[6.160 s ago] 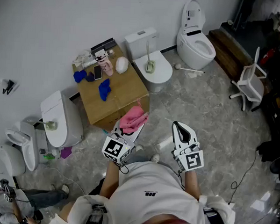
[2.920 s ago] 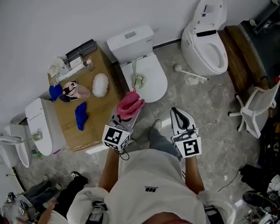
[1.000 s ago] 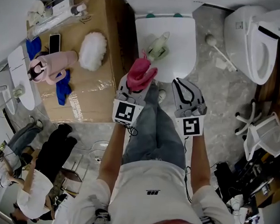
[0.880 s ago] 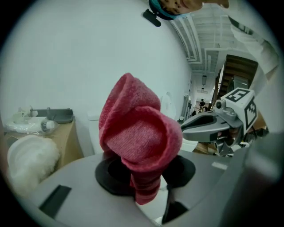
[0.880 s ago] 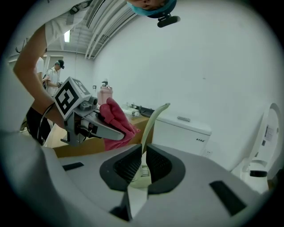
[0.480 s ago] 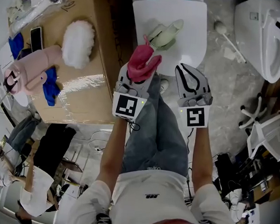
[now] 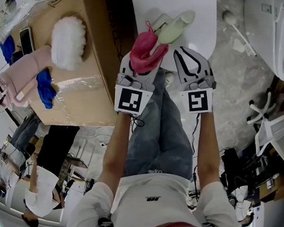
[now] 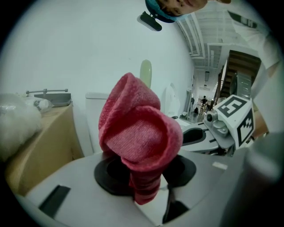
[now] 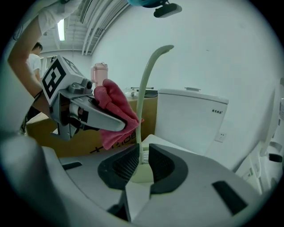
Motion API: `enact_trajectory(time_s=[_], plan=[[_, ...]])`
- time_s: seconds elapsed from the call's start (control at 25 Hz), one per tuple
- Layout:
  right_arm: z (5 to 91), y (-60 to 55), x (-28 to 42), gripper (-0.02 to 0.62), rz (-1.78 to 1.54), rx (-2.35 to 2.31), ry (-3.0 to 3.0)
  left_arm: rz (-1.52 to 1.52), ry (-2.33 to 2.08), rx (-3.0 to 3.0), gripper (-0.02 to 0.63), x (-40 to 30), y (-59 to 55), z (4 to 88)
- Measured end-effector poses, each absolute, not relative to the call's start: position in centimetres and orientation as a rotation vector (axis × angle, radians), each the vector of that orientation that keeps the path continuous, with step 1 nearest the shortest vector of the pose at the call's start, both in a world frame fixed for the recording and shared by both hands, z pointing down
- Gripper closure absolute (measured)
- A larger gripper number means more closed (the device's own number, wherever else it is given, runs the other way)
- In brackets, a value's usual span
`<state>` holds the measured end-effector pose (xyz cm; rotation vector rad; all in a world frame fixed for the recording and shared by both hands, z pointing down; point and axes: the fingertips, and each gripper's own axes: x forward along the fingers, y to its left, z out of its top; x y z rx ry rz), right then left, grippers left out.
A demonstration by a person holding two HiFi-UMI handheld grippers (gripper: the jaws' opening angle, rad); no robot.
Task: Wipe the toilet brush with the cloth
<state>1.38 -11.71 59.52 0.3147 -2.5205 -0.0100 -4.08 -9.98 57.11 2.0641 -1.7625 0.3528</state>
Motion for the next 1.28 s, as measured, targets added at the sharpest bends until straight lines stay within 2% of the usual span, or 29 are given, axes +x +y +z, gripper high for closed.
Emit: enact_trajectory(time_s=[0.68,0.92,1.08,1.28], plan=[[65.5,-12.7,-2.0,0.483,0.023,0.227,-2.464,0.372,-1.719,2.082,0.422,-3.7,-13.0,60.0],[66.8,-12.7,-2.8,0.485,0.027,0.216,-2.463,0.371,-1.709,2.063,0.422,-3.8,-13.9,61.2],[68.0,-12.6,-3.0,0.532,-0.001,0.205,-2.464,0.385,-1.696,2.071,0.423,-3.6,-14.6,61.9],[68.3,-12.6,-3.0,0.532,0.005,0.205,-2.471,0.400,-1.683,2.072,0.423,-3.2,-15.0,63.1]])
